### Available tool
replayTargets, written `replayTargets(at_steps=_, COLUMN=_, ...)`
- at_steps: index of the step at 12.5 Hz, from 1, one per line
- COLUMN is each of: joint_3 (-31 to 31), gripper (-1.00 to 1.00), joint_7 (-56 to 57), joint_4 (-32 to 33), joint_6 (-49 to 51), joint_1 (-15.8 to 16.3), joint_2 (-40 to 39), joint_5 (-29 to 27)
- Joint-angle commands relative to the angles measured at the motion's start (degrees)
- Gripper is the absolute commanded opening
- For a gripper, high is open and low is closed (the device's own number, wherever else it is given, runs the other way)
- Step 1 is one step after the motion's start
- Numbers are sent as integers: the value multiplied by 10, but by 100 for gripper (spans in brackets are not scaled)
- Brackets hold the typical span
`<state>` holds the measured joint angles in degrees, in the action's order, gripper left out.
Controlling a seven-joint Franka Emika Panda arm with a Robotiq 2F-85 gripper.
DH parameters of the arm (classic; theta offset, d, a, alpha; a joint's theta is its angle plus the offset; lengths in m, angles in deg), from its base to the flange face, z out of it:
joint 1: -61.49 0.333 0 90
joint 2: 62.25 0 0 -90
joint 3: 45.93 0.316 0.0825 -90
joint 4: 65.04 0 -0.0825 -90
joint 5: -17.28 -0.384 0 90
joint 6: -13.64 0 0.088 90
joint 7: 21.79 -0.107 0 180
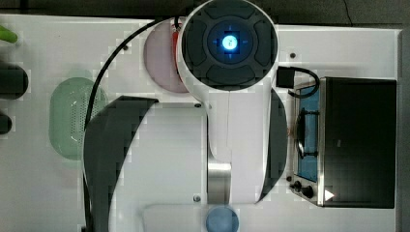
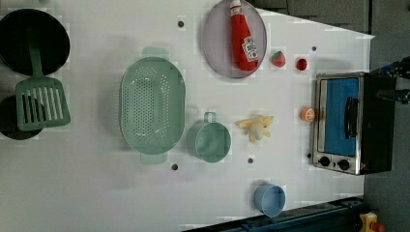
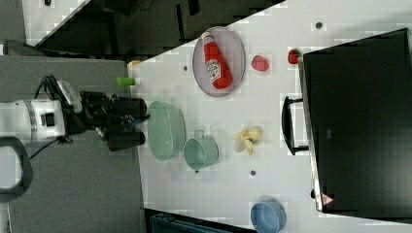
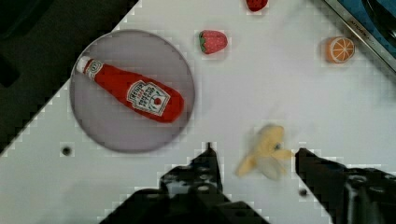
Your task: Pick banana from table and place on oven.
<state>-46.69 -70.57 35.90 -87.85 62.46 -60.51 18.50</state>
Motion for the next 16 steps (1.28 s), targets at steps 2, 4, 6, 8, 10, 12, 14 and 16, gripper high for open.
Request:
replayTargets(at_steps=2, joint_3=-5, gripper=81, joint_7=-22, joint_4=106, joint_6=114, joint_1=-21, joint_2=209, joint_5=-2)
replayTargets(at_steps=4, joint_3=-5, gripper=100, joint_7=-22, joint_4=106, joint_6=114, joint_1=-21, joint_2=209, joint_5=-2)
replayTargets(at_steps=6, joint_3=-4, gripper=100, joint_7=-22, joint_4=112, joint_6=113, joint_1=-21, joint_2=203, joint_5=-2)
replayTargets(at_steps=8, joint_3=-4, gripper=100, joint_7=-22, joint_4=131, joint_6=99, joint_1=-21, joint_2=186, joint_5=-2)
replayTargets(at_steps=10, joint_3=-4, gripper=100, joint_7=-22, joint_4=158, joint_6=62, joint_1=-21, joint_2=159, joint_5=-2)
replayTargets(at_steps=12, joint_3=-4, gripper=100, joint_7=-22, joint_4=189, joint_6=15, joint_1=-21, joint_2=125, joint_5=-2)
replayTargets(at_steps=14, joint_3=-4, gripper=100, joint_7=-22, joint_4=220, joint_6=-44, joint_1=-21, joint_2=90, joint_5=-2)
replayTargets(at_steps=16, joint_3=-4, gripper=100, joint_7=-22, joint_4=253, joint_6=-111, joint_1=-21, joint_2=58, joint_5=-2)
